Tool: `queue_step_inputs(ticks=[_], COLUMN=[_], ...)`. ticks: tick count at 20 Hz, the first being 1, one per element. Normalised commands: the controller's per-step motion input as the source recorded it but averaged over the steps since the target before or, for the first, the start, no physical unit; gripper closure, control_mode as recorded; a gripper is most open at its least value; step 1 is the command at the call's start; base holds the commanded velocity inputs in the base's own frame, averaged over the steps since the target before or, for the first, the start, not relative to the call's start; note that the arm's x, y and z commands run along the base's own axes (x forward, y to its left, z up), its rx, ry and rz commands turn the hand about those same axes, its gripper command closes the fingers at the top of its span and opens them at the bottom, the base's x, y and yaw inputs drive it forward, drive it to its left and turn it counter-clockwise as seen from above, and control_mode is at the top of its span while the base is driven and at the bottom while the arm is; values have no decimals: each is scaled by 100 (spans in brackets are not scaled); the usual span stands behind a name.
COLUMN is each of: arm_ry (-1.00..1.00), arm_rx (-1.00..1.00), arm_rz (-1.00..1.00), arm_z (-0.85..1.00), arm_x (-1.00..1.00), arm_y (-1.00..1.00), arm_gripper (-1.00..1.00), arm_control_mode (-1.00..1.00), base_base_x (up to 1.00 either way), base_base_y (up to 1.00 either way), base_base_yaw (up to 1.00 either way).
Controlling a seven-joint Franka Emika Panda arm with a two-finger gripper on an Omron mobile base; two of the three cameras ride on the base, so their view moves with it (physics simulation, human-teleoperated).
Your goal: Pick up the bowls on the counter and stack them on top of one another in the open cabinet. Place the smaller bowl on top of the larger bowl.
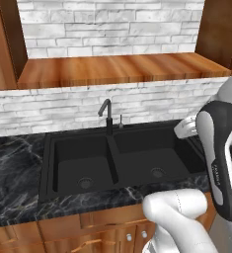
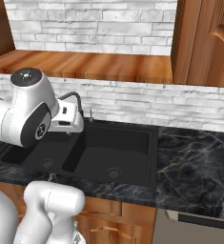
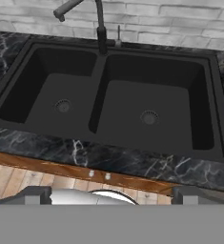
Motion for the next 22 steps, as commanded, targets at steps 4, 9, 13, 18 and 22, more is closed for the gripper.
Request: queue_step_inputs(ticks=[4, 9, 13, 18, 22], arm_ry=[0, 0, 0, 0, 0], arm_rx=[0, 0, 0, 0, 0], arm_rz=[0, 0, 0, 0, 0], arm_z=[0, 0, 0, 0, 0], arm_x=[0, 0, 0, 0, 0], arm_y=[0, 0, 0, 0, 0], arm_gripper=[-100, -100, -100, -100, -100], arm_control_mode=[100, 100, 100, 100, 100], base_base_x=[-29, -71, -32, -2, 0], base_base_y=[-4, -1, 23, 69, 93], base_base_yaw=[0, 0, 0, 0, 0])
